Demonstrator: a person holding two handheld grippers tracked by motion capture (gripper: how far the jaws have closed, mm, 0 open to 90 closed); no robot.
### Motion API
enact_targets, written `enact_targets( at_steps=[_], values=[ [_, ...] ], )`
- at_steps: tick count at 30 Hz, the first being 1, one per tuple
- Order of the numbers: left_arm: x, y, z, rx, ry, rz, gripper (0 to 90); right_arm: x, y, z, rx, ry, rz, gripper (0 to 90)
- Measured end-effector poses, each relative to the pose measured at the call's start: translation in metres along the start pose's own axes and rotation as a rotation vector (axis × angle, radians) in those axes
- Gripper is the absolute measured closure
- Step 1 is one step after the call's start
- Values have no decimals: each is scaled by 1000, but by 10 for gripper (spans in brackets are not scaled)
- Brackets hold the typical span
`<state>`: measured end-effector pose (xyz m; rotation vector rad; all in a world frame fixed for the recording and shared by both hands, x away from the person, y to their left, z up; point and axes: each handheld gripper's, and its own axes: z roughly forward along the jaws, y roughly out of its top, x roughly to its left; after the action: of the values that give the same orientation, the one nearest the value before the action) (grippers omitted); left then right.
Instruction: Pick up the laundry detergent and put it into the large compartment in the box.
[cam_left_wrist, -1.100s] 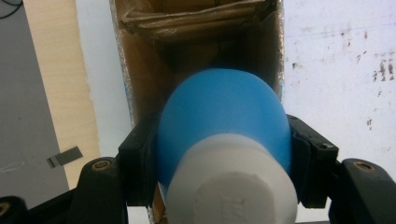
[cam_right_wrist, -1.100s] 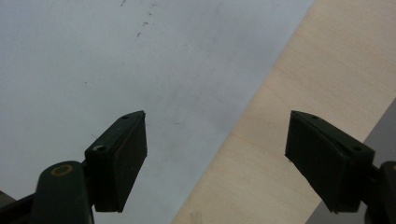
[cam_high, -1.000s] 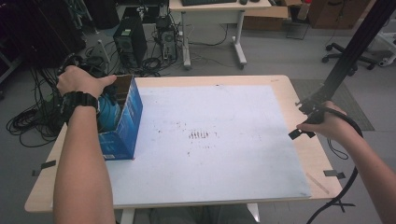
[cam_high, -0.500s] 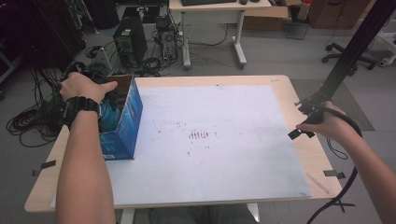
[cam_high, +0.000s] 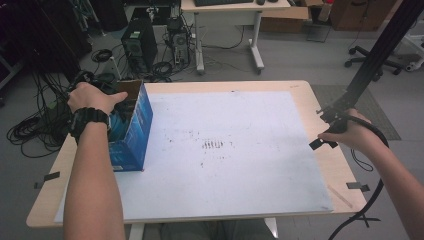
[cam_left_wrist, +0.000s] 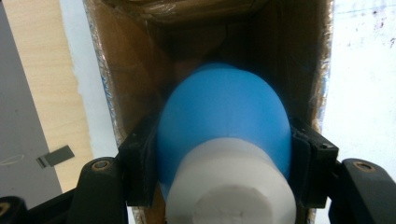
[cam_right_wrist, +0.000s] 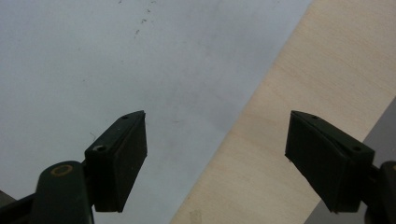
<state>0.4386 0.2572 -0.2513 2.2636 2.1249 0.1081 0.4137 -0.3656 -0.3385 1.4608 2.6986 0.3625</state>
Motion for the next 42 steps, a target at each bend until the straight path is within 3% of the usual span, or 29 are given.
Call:
enact_targets(
  at_steps=[21,42],
  values=[
    [-2,3,19,24,0,13,373,-2,-2,0,4,-2,6,209],
    [-3,5,21,25,-4,15,365,-3,-4,2,4,0,11,209]
  ],
)
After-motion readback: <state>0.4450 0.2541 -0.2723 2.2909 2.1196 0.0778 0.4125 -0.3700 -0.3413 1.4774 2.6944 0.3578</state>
